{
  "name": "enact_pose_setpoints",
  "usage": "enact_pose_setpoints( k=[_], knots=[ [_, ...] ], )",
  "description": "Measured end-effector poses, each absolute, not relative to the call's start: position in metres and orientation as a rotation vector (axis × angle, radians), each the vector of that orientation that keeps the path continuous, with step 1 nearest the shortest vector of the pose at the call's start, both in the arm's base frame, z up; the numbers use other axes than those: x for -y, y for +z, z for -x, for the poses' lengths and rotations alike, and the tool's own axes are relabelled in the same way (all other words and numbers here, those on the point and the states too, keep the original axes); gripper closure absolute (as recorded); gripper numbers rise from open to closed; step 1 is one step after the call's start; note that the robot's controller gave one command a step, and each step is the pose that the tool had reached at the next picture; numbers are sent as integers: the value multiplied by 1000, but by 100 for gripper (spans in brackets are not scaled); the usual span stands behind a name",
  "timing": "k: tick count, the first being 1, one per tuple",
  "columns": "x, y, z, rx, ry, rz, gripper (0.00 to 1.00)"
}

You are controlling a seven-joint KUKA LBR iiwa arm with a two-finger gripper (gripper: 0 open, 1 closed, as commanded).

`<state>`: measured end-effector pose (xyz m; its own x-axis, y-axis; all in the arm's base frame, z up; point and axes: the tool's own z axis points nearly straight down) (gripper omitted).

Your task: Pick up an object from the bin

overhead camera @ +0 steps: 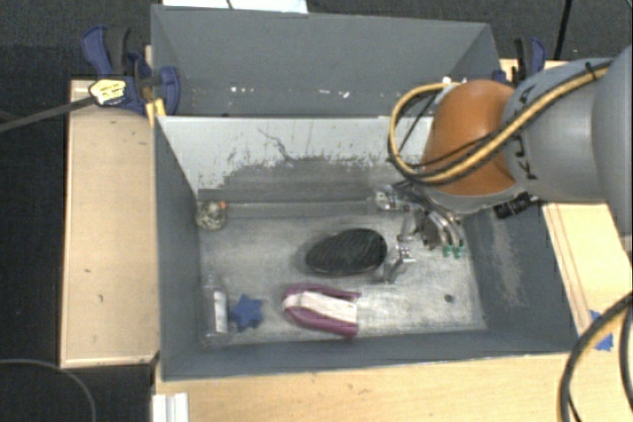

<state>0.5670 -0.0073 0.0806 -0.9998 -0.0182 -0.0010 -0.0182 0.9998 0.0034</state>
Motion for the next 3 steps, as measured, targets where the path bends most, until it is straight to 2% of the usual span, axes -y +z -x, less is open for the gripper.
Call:
enact_pose_setpoints(
  k=[1,2,3],
  knots=[
    [-53,71,-537,-3139,4,66,0],
    [-50,71,-537,-3142,2,64,100],
    [-52,229,-531,-3130,0,119,100]
  ],
)
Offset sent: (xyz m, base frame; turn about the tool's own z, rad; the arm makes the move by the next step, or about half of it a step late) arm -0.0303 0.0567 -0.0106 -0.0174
